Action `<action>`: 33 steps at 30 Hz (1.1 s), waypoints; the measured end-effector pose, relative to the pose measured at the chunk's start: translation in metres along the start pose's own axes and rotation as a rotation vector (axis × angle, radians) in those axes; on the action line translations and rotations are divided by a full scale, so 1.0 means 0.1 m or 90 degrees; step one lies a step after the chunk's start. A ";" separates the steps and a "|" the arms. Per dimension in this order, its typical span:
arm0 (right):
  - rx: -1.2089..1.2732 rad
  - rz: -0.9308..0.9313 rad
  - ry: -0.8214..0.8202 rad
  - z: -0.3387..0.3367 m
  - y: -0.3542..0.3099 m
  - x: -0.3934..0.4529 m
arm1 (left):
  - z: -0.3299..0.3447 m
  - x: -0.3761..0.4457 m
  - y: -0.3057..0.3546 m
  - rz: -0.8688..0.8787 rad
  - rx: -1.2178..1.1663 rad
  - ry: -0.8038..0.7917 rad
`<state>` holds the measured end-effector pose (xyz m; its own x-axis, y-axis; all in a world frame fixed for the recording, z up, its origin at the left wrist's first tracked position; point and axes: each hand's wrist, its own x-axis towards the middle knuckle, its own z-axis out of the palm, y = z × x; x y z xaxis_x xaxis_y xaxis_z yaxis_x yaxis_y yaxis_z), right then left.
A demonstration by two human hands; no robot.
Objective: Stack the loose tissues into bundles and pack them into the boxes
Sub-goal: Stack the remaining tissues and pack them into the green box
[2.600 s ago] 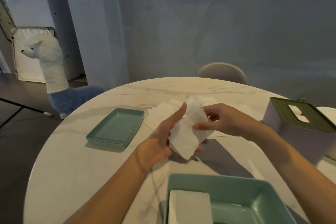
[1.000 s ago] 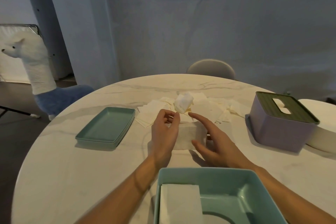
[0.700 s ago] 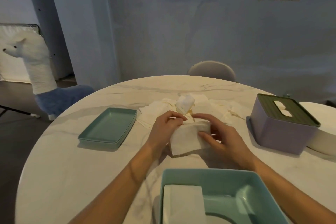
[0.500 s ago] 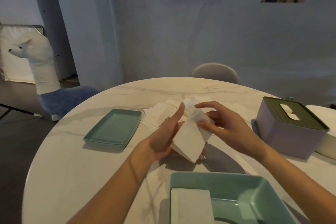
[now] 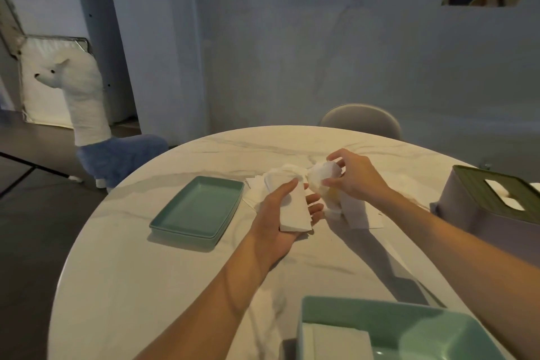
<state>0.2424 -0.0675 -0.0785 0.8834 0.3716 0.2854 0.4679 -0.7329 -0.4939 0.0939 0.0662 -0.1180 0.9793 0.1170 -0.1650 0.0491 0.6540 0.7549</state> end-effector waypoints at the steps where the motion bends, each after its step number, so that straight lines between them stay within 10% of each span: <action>1: -0.034 -0.007 0.007 0.01 0.03 0.03 | -0.01 0.02 0.00 0.003 -0.001 0.004; 15: 0.258 -0.096 -0.029 -0.86 0.11 -0.30 | -0.01 0.05 -0.02 -0.009 -0.011 -0.006; 33: -0.051 -0.037 -0.163 -0.54 0.63 -0.02 | 0.04 0.00 -0.01 -0.029 0.015 0.005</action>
<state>0.2687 -0.1454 -0.0658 0.8373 0.5394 0.0894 0.5239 -0.7448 -0.4132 0.0949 0.0629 -0.1159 0.9746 0.0933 -0.2038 0.0978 0.6411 0.7612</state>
